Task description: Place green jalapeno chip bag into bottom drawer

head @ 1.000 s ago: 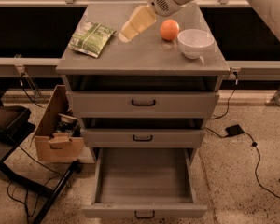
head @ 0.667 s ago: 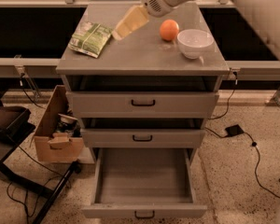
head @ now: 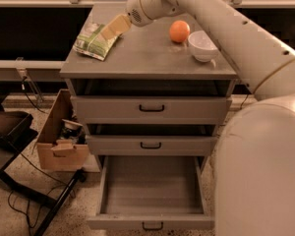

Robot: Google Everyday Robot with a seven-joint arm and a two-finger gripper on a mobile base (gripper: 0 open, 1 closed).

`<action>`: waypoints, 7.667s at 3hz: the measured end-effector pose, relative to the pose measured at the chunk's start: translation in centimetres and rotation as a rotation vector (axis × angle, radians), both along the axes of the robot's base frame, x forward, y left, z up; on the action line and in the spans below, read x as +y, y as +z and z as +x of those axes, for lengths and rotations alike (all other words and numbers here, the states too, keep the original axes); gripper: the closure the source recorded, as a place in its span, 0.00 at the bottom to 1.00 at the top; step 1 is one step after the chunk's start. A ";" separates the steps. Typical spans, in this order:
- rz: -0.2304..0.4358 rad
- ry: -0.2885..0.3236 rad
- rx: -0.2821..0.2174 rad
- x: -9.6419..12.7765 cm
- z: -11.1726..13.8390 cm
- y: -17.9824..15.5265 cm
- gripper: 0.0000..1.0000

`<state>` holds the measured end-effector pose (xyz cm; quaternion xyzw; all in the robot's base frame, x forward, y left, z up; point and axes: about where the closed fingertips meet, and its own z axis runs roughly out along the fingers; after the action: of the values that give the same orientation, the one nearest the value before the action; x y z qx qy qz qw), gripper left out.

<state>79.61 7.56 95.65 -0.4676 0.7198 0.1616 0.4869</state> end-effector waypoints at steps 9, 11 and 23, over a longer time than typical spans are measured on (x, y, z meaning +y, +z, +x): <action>-0.082 0.123 -0.003 11.3 4.7 -2.1 1.00; 0.068 -0.083 -0.100 3.9 -6.0 13.7 1.00; 0.611 -0.603 1.040 -5.8 -27.9 -37.0 1.00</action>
Offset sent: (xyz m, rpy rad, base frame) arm 0.0953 0.1034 -0.0863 0.0661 0.0630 0.0984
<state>51.68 1.72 58.69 0.0513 0.8815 0.4191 0.2112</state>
